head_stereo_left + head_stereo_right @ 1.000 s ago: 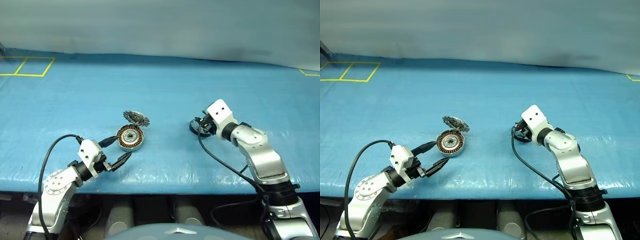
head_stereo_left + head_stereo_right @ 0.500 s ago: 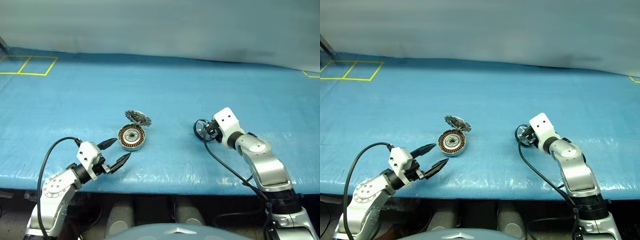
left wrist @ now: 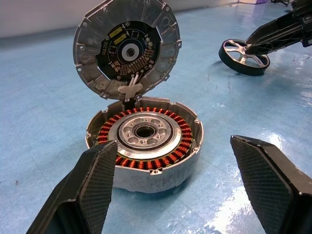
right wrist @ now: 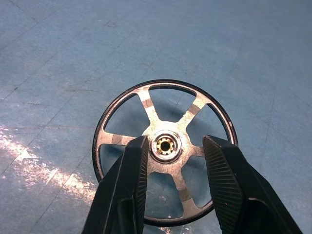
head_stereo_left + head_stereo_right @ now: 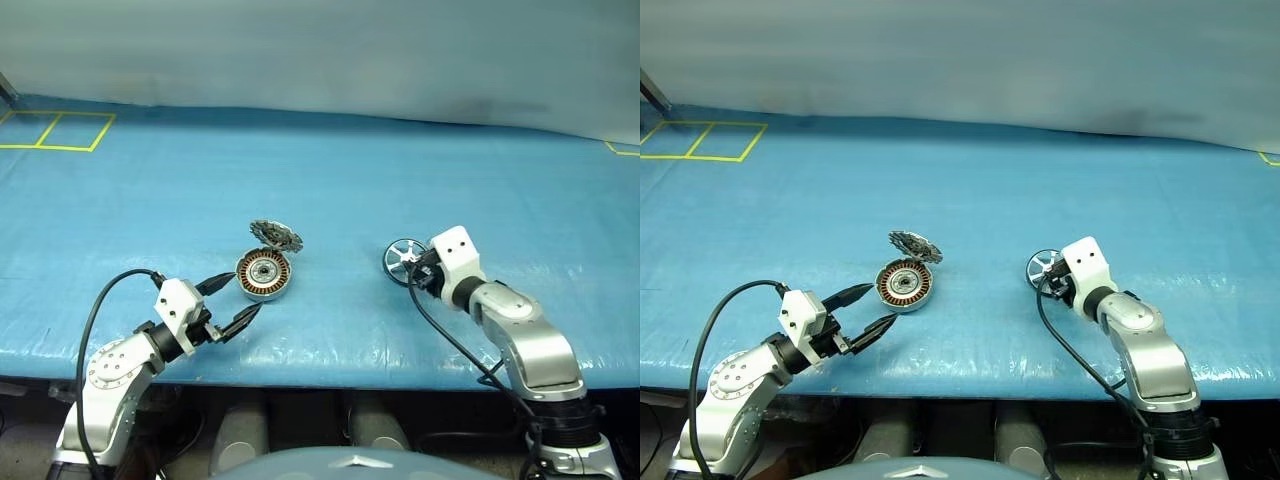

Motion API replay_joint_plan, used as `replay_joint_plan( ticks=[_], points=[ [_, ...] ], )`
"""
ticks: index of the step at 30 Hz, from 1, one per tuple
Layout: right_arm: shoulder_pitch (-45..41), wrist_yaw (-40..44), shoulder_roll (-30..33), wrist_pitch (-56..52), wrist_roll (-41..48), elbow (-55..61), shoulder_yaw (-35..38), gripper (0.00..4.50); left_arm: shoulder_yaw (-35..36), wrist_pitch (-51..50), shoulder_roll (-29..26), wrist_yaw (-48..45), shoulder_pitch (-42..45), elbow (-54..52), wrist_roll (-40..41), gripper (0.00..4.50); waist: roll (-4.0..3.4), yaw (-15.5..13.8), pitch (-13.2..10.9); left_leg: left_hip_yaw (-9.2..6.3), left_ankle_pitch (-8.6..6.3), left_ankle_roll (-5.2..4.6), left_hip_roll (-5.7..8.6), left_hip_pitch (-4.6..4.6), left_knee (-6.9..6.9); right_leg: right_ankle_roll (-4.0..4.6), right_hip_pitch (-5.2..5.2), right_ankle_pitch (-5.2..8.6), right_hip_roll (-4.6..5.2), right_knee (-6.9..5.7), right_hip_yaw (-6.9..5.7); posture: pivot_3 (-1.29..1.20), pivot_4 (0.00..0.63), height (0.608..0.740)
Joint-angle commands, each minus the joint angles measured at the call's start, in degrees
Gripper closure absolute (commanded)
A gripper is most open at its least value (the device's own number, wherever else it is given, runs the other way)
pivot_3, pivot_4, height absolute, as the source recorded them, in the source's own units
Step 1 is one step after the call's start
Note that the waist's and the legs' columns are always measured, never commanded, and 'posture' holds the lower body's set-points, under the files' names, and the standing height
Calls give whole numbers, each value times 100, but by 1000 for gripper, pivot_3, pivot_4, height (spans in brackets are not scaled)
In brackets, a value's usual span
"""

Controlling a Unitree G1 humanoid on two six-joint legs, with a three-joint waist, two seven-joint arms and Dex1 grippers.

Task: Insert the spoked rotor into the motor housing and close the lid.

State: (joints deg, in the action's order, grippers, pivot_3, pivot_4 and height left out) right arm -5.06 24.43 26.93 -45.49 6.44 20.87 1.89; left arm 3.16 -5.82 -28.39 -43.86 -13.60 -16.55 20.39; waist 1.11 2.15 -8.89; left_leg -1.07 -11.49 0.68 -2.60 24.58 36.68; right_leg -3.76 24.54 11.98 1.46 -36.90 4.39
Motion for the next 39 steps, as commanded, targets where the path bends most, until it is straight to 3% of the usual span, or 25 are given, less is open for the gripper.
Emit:
replay_joint_plan(
  ticks=[1, 14, 19, 29, 32, 36, 39],
  points=[
    [30, -29, -30, -28, 180, 298, 234, 2621, 32, 30, -47, -37, 29, -62, 16, 461, 0, 0, 0, 0, 0, 0, 0, 0, 0, 0, 0, 0, 0, 0, -1, 0, 150, 740],
    [312, -126, -31, -317, 357, 368, 190, 2621, 7, 48, -59, -48, 88, 1, -13, 461, 0, 0, 0, 0, 0, 0, 0, 0, 0, 0, 0, 0, 1, 0, 0, 0, 150, 740],
    [256, -373, -68, -253, 184, 209, 132, 1514, -11, 65, -70, -53, 125, 29, -35, 461, 0, 2, 0, 1, 0, 0, 0, 0, 2, 0, 0, 0, 1, 0, 1, 0, 150, 740],
    [149, -280, -177, -268, 326, 99, -95, 1514, 24, 93, -71, -8, 55, 2, -37, 461, 1, 4, 1, -1, 0, 0, -1, -1, 0, 0, -1, 0, 0, 0, -1, 0, 150, 740],
    [123, -255, -217, -265, 389, 106, -94, 2099, 46, 113, -62, 24, -7, -19, -43, 461, 1, 5, 1, 0, 0, 0, -1, 0, 0, 0, -1, 0, 0, 0, 0, 0, 150, 740],
    [70, -270, -303, -260, 520, 160, 30, 3313, 64, 122, -54, 46, -42, -29, -35, 461, 3, 10, 2, -1, 0, 0, -2, -2, 1, 0, -1, 0, -1, 0, -2, 0, 150, 740],
    [49, -170, -360, -195, 752, 316, 161, 3370, 68, 124, -44, 79, -48, -20, -47, 461, 3, 11, 2, -2, 0, 0, -3, -3, 6, 0, -2, 0, -1, 0, -1, 0, 150, 740]
  ],
)
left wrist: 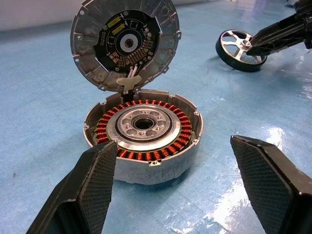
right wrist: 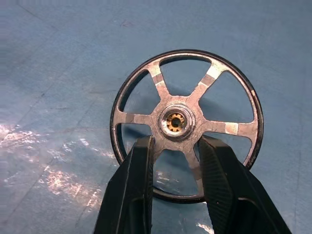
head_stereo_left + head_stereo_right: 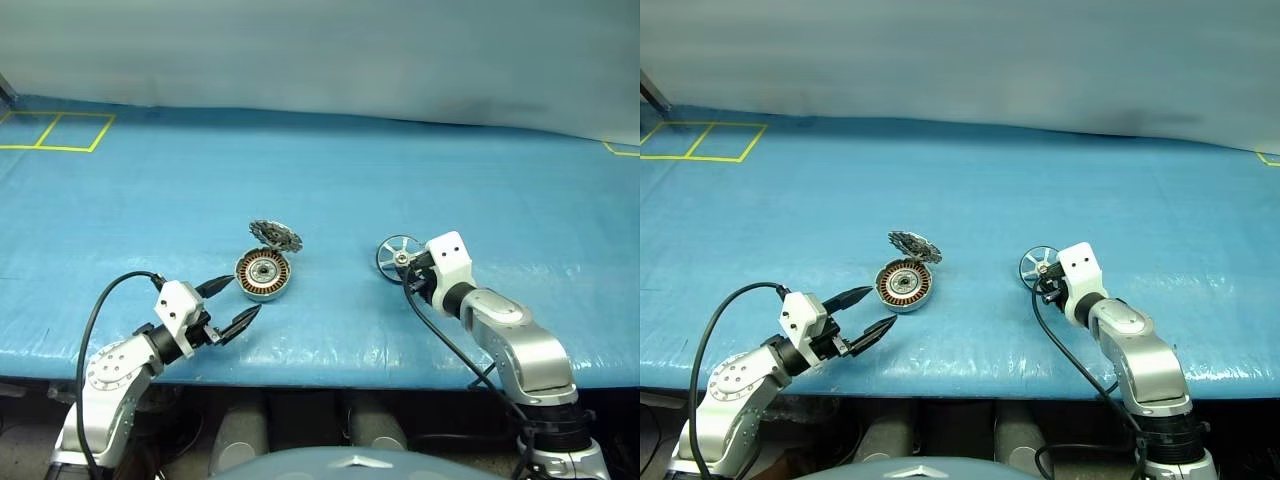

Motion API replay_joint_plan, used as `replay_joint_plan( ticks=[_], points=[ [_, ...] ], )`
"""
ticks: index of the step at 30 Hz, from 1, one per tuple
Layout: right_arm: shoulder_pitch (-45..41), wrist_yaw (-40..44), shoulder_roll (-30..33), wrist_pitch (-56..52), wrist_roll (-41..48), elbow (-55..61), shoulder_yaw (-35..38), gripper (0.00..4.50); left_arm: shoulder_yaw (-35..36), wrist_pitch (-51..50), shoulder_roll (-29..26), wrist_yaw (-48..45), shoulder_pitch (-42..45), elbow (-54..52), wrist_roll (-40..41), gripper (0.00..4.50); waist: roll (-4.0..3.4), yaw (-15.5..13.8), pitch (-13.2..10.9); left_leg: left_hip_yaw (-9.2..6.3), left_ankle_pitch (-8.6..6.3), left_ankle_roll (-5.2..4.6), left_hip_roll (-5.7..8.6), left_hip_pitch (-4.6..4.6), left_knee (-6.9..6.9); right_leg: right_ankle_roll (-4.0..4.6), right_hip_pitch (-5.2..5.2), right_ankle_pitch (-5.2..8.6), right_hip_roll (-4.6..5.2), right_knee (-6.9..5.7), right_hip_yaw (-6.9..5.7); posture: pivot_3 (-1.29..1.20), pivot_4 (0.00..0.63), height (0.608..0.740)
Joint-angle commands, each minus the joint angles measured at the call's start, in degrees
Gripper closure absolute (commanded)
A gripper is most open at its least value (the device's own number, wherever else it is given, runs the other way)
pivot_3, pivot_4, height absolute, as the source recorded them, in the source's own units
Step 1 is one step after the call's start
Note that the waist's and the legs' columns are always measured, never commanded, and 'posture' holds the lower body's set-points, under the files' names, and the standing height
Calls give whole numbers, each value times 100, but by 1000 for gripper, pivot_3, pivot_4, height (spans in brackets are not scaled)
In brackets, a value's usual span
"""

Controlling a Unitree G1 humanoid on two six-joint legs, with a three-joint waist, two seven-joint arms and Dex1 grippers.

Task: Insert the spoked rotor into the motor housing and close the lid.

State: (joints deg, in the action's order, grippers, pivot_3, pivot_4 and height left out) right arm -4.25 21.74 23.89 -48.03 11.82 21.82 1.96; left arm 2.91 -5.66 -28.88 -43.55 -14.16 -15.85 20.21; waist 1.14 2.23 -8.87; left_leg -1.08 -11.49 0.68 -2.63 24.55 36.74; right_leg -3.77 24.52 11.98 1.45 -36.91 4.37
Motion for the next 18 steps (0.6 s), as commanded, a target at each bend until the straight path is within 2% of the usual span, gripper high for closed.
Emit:
replay_joint_plan(
  ticks=[1, 5, 10, 18],
  points=[
    [-46, 186, -106, 95, 377, 309, 220, 3370, 93, 104, 4, 56, 10, -88, -28, 461, -1, 3, -1, 1, 0, 0, 0, 0, 3, 0, 0, 0, 0, 0, 1, 0, 150, 740],
    [-74, 636, -283, -8, 1211, 761, 442, 3370, 88, 68, -3, 37, 28, -107, 39, 461, -7, 2, -4, 0, 0, 0, -1, 4, 2, 0, 1, 0, 0, -3, 1, 0, 150, 740],
    [126, 1051, -101, -119, 1762, 1032, 314, 3370, 84, 78, -20, 17, 57, -94, 37, 461, -5, -13, -3, -1, 0, -1, 0, 6, -6, 0, 1, 0, 1, 1, -2, 0, 150, 740],
    [-34, 486, 201, 346, 983, 742, 111, 3370, 72, 78, -25, -14, 91, -76, 19, 461, -6, 0, -4, 2, -1, 0, 0, 4, 2, 0, 5, 0, 2, 0, 0, 0, 150, 740]
  ],
)
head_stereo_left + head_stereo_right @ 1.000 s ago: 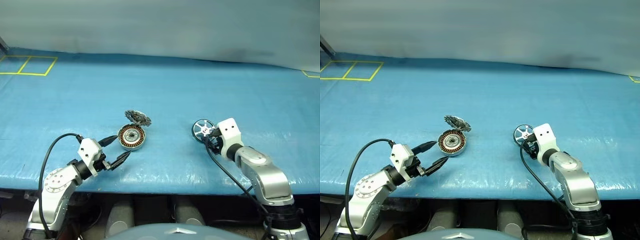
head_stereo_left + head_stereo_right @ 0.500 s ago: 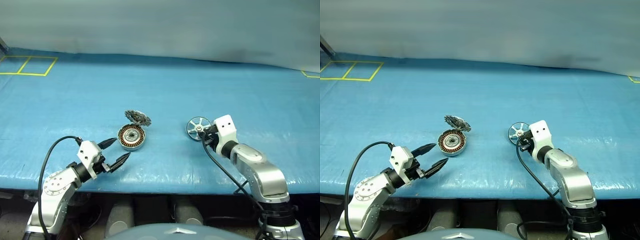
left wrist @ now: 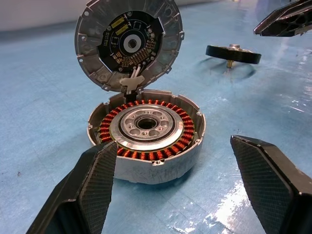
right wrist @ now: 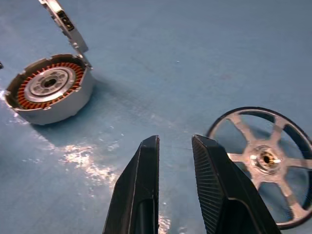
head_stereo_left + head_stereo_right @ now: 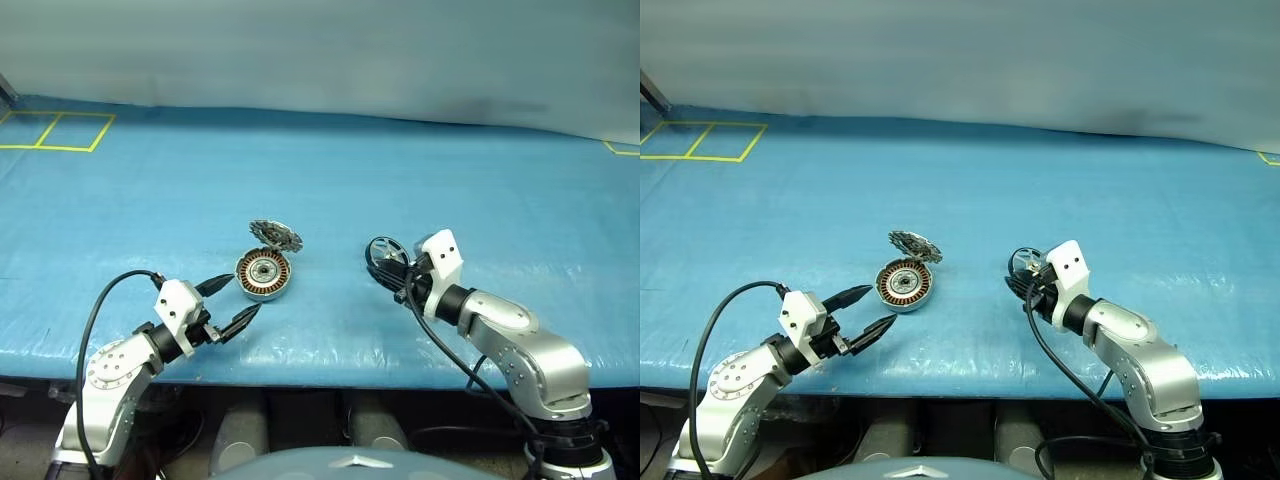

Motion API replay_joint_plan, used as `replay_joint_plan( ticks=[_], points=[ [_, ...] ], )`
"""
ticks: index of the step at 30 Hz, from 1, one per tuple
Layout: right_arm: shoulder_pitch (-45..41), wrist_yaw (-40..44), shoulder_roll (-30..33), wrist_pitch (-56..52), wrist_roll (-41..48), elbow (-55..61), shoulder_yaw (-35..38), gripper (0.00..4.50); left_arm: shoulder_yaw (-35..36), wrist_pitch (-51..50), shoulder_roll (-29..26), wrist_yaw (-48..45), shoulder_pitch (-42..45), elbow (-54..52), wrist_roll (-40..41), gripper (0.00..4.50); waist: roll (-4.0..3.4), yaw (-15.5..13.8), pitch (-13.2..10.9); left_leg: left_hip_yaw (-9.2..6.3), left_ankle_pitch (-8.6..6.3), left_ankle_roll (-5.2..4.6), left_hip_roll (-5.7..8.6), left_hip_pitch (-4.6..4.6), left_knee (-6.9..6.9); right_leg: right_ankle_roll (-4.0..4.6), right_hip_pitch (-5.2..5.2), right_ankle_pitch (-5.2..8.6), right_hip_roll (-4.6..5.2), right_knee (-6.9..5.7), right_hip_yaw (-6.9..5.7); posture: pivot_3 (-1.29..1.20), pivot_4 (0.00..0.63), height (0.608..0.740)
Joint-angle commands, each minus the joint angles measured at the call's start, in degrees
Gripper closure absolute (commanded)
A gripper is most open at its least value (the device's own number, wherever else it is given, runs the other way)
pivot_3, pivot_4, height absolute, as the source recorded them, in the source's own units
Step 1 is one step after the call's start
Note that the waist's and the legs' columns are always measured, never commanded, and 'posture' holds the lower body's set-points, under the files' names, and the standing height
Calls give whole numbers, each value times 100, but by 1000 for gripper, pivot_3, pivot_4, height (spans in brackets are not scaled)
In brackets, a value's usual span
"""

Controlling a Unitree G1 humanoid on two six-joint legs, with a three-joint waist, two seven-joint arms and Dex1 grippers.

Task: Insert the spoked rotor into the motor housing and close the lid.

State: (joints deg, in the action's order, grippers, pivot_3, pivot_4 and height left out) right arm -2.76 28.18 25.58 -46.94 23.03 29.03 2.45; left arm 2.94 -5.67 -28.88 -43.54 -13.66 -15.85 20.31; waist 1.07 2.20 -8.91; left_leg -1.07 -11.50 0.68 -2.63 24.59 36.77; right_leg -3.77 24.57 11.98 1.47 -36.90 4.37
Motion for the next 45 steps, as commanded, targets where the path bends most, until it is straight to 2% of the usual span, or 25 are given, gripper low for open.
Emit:
replay_joint_plan(
  ticks=[1, 5, 14, 17, 22, 25, 26, 36, 45],
  points=[
    [-226, -201, 25, 253, -153, -9, 98, 3370, 69, 80, -25, -17, 44, -75, 6, 461, 0, 3, 0, 0, 0, 0, 0, 0, 1, 0, 0, 0, 0, 0, 0, 0, 150, 740],
    [-328, -277, 119, 212, -317, -242, 20, 3370, 56, 93, -13, -19, 63, -61, -13, 461, 0, -5, 0, 0, 0, 0, 0, 2, -1, 0, -1, 0, 0, 1, 0, 0, 150, 740],
    [-244, -187, 326, 471, -897, -722, -671, 3370, 46, 129, 2, 5, 34, -52, -59, 461, 1, -5, 0, 0, 0, 0, 1, 4, -10, 0, 1, 0, -1, 1, 0, 0, 150, 740],
    [-332, -290, 407, 714, -1257, -974, -852, 2764, 32, 128, 7, 9, 36, -48, -68, 461, 1, -5, 1, -1, 0, 0, 2, 3, -2, 0, -2, 0, -1, 1, 0, 0, 150, 740],
    [-383, -364, 406, 861, -1546, -1089, -973, 1133, 26, 129, 12, 13, 45, -50, -78, 461, 3, -4, 2, -1, 0, 0, 0, -2, 12, 0, -1, 0, 0, 1, -1, 0, 150, 740],
    [-380, -309, 250, 830, -1314, -919, -723, 103, 42, 123, 14, 6, 32, -53, -86, 461, 3, -6, 1, 0, 0, 0, 1, 0, 14, 0, -2, 0, 1, 1, 1, 0, 150, 740],
    [-384, -297, 251, 809, -1314, -876, -701, 20, 44, 118, 15, 3, 30, -53, -91, 461, 2, -6, 1, 0, 0, 0, 1, 3, 14, 0, -3, 0, 0, 0, 1, 0, 150, 740],
    [-547, -164, 18, 320, -589, -660, -189, 20, 29, 118, 31, 2, -6, -49, -114, 461, 1, -7, 1, -2, 0, -1, 1, 6, 2, 0, -3, 0, -1, -2, -1, 0, 150, 740],
    [-844, -447, -40, 276, -680, -1205, -101, 20, 6, 125, 49, 2, -2, -30, -144, 461, 1, -5, 0, -1, 0, 0, 1, 6, 6, 0, -3, 0, 0, -1, 0, 0, 150, 740]
  ],
)
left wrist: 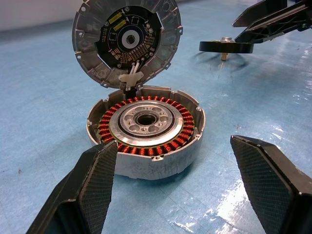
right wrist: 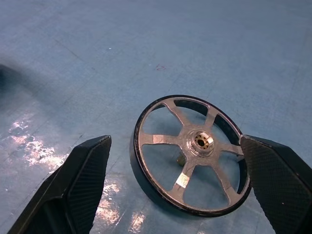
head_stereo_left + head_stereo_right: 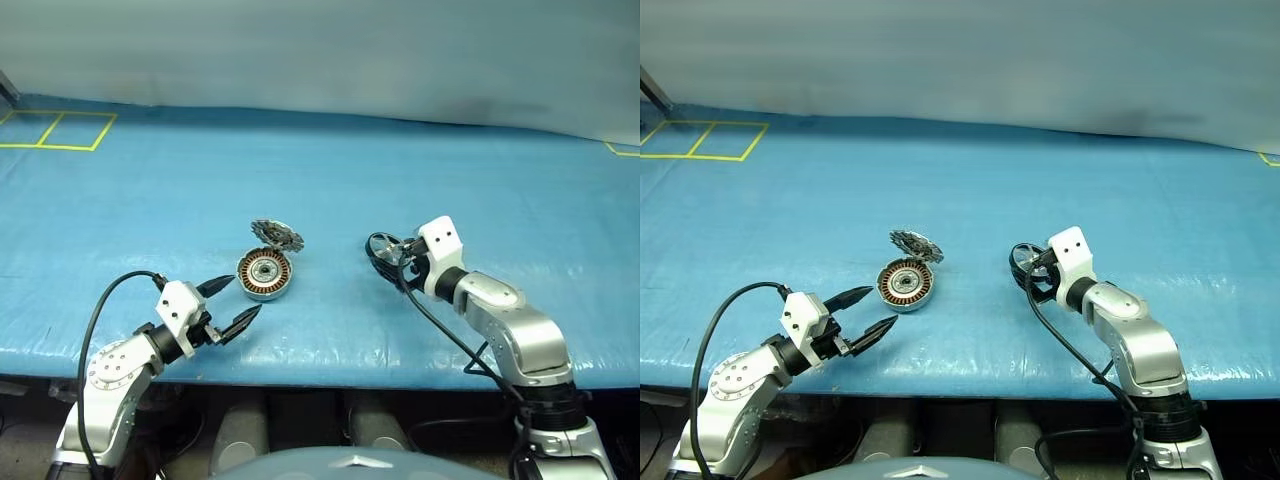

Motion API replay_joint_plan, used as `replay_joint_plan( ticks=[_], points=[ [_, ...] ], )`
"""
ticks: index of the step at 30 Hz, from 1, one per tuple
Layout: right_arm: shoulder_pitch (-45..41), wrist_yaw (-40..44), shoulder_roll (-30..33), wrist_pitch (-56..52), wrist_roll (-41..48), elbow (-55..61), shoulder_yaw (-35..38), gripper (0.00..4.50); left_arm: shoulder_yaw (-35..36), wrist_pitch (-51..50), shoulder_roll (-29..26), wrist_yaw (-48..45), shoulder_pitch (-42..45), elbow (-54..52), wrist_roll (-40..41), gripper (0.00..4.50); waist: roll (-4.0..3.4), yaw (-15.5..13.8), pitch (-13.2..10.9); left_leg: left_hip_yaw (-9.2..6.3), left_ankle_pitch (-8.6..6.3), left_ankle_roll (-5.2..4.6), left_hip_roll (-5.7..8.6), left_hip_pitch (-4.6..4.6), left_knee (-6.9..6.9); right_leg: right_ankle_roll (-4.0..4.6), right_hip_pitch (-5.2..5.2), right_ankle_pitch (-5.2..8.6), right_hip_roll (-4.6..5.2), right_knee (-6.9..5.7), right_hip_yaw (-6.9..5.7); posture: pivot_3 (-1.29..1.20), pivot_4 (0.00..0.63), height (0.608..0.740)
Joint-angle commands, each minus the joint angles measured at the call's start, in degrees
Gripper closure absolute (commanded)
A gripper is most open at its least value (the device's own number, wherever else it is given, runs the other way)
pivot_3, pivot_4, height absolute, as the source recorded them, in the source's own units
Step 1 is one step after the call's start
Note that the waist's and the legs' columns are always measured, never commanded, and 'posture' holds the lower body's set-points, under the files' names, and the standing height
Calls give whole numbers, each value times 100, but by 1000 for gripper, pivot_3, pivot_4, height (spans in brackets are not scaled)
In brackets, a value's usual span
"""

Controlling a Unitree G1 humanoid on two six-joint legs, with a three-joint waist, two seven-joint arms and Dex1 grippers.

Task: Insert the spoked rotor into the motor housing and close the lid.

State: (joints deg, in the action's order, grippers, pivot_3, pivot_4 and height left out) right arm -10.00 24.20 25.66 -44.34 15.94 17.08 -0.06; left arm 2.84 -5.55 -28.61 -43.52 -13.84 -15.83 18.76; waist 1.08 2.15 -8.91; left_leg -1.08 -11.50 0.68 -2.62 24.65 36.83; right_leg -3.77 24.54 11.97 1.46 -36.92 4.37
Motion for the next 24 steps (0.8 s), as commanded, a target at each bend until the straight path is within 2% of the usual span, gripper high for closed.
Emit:
replay_joint_plan(
  ticks=[1, 11, 15, 24],
  points=[
    [-142, -72, -65, 15, 30, -64, 158, 20, 14, 116, 25, -3, 14, -27, 3, 461, 0, 0, 0, 0, 0, 0, 0, 0, -2, 0, 0, 0, 0, 0, 0, 0, 150, 740],
    [-139, -143, -298, -41, 210, -339, 354, 20, -15, 109, 71, 20, -26, -60, -26, 461, 0, 1, 0, 0, 0, 0, 0, 0, -7, 0, 0, 0, -2, -1, 0, 0, 150, 740],
    [-91, -87, -427, -163, 478, -187, 511, 922, -19, 103, 70, 25, -42, -69, -29, 461, -1, 3, 0, 0, 0, 0, 0, 0, -6, 0, 0, 0, -2, -1, 0, 0, 150, 740],
    [-48, -72, -556, -426, 915, -28, 669, 922, -45, 91, 65, 12, -40, -58, -37, 461, -1, 6, -1, 0, 0, 0, 0, -1, -6, 0, 0, 0, -1, -1, 0, 0, 150, 740]
  ],
)
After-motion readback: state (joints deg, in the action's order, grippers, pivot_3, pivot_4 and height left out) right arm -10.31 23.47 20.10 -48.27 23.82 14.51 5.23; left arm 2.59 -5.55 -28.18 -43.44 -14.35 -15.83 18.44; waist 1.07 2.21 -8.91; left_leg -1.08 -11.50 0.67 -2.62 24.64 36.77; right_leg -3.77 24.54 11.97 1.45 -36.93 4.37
